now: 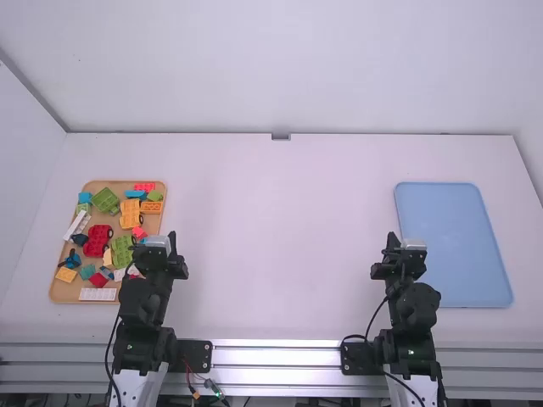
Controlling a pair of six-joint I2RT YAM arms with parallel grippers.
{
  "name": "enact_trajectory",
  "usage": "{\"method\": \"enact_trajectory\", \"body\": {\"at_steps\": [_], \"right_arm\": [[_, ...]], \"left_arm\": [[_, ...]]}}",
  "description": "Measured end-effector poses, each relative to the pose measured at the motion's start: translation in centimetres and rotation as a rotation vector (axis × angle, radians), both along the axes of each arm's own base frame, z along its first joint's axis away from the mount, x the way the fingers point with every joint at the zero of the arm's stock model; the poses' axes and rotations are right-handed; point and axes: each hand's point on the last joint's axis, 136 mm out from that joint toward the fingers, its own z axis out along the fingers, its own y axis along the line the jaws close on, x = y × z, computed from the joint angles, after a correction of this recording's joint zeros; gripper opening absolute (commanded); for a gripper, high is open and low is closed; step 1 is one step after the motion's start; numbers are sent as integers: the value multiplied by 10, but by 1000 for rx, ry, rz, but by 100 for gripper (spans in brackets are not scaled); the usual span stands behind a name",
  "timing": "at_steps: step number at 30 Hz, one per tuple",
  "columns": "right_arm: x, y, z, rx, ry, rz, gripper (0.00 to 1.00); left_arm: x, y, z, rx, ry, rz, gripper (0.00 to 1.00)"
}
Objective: Assemble lego blocks to make yellow taxi
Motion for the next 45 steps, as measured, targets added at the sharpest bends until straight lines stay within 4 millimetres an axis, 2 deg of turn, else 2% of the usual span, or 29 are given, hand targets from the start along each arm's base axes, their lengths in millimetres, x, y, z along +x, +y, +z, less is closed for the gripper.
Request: {"method": "enact_trajectory", "body": {"at_steps": [8,14,18,21,31,45], "right_arm": [[0,0,0,0,2,2,3],[1,0,-10,-4,56,1,8],[2,0,-8,-6,86,-1,13],[4,-1,0,-9,102,-3,18],[16,3,26,-28,162,18,34],[54,29,64,-76,251,122,62]], "left_arm": [[0,0,0,0,3,0,3],[1,0,-9,0,43,1,8],[2,0,-5,0,67,0,12],[4,0,6,1,74,1,18],[15,10,28,-2,123,64,33],[47,38,62,36,212,230,61]]}}
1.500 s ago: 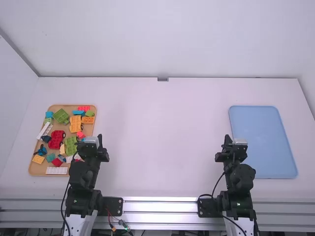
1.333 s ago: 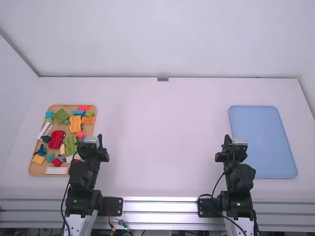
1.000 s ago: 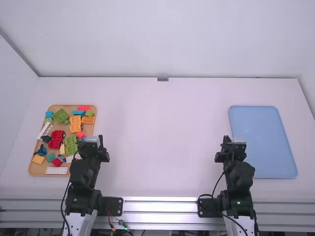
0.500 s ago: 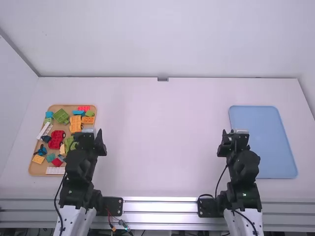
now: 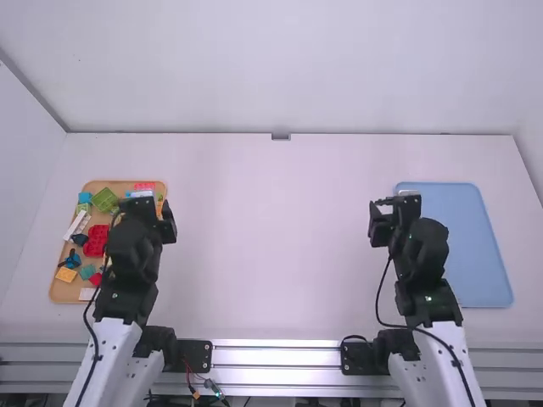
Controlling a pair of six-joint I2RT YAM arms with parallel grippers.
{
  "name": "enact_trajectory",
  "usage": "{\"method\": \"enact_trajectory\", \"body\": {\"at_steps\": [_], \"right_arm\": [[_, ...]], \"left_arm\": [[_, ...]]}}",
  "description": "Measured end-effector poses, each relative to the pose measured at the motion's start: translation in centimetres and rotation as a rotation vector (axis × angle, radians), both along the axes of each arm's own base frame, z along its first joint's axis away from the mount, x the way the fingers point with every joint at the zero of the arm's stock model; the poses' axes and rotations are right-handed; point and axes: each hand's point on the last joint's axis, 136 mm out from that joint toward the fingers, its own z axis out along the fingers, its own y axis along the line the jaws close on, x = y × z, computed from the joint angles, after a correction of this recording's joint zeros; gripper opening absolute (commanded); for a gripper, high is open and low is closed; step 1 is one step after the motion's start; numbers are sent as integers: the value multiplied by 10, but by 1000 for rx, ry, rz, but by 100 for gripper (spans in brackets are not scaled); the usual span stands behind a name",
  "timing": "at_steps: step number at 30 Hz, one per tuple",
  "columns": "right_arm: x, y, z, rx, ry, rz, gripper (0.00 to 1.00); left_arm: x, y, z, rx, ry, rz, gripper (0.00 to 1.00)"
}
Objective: Assemble lego blocks to make yellow taxi
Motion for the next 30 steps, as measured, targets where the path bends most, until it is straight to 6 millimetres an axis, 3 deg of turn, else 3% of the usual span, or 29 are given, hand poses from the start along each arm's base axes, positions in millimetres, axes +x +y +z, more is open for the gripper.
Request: {"method": "enact_trajectory", "body": {"at_steps": [4,11,19,26,30], "right_arm": [[13,11,5,-29,30,43,69],[34,31,11,-63,72,109,81],[60,45,12,-91,121,152,92],[75,53,14,-105,133,173,97],[81,56,15,-114,134,181,99]], "left_arm": [[10,13,4,-14,64,45,68],[22,52,8,-61,218,148,80],[33,113,-5,-168,458,283,92],[49,158,-44,-289,712,289,97],[58,173,-88,-326,844,238,99]]}}
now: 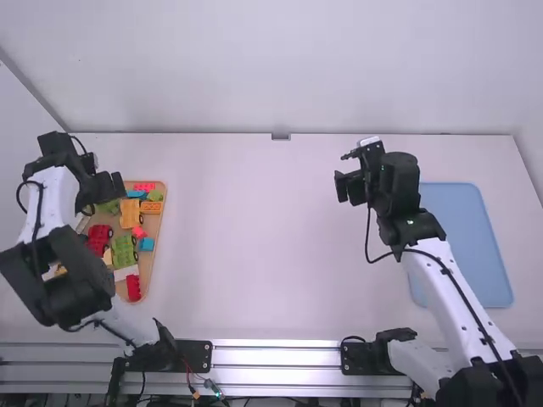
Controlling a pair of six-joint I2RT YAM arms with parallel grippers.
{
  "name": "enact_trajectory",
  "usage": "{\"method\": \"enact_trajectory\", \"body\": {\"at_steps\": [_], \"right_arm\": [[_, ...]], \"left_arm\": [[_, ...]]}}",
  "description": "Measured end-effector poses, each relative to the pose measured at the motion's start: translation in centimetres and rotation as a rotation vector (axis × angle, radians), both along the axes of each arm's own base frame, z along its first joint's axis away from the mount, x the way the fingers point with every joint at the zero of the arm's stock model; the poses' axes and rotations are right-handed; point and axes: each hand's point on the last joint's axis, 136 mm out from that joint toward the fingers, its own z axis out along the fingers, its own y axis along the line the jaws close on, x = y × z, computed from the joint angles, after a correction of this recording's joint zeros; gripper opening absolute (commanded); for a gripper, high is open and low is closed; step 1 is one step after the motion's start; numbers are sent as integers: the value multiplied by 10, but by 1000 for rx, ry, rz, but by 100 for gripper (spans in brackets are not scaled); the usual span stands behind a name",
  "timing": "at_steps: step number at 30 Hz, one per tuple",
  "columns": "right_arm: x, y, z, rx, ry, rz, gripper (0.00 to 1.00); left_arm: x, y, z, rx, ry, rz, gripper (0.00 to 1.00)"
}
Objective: Assemble lego blocks to make yellow taxi
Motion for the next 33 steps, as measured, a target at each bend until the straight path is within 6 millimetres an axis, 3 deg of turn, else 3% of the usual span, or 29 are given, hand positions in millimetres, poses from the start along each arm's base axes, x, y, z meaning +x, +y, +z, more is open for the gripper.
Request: {"method": "enact_trajectory", "body": {"at_steps": [2,6,16,23,30,33], "right_arm": [[2,1,1,0,-1,4,99],[4,2,4,5,-13,4,99],[3,13,7,9,-26,31,99],[2,25,11,13,-46,60,99],[3,23,12,6,-51,46,99],[3,22,12,4,-52,43,99]], "left_arm": [[2,0,-24,-32,49,-35,99],[3,-3,-52,-73,103,-79,96],[4,-3,-87,-109,159,-100,93],[15,3,-93,-84,119,-101,91],[2,-8,-113,-107,153,-105,86],[6,-13,-116,-100,145,-121,86]]}}
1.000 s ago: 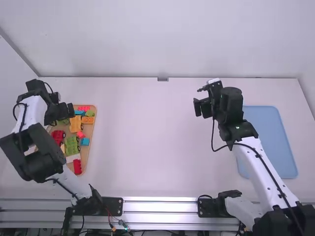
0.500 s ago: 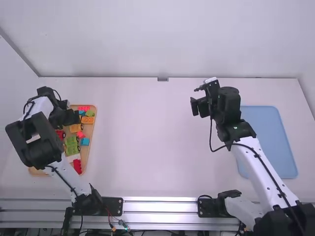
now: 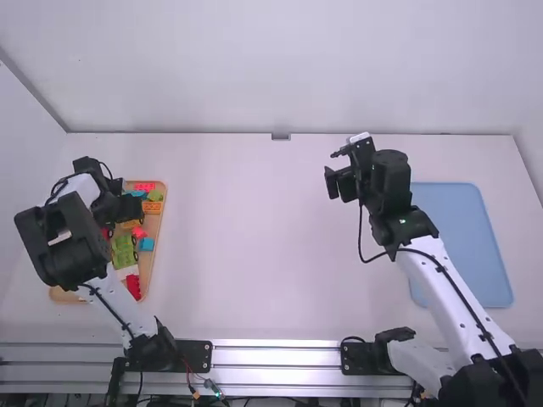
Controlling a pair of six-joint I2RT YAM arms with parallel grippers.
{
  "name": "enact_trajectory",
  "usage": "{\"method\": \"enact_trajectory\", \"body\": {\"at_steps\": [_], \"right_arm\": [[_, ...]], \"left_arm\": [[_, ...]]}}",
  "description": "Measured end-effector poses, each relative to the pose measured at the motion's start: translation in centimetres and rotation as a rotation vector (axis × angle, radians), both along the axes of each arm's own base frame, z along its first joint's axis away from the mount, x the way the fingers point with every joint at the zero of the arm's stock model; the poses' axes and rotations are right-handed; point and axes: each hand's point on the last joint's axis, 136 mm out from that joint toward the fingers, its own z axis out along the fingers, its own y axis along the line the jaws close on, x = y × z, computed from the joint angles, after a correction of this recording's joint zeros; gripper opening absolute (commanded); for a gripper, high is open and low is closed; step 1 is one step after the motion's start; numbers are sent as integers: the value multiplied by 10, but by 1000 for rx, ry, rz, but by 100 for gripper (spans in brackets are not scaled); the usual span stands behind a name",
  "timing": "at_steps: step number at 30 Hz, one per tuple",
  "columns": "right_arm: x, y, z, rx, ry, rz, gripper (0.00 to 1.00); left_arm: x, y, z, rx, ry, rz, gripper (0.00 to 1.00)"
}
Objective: Assemble lego blocks to make yellow taxi
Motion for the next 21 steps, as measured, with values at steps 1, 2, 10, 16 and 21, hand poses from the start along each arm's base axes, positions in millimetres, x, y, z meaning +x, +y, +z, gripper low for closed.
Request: {"method": "enact_trajectory", "body": {"at_steps": [1,2,10,16,21], "right_arm": [[0,0,0,0,0,1,99],[0,0,0,0,0,1,99],[0,-3,-1,-1,3,-8,99],[1,-4,-1,-1,3,-12,99],[1,-5,-1,-1,4,-13,99]], "left_arm": [[4,-3,-1,6,-9,-10,86],[4,-3,-1,6,-9,-10,86],[6,-15,-8,55,19,-4,82],[-1,-4,-8,82,39,88,80],[2,-2,-8,73,19,127,78]]}}
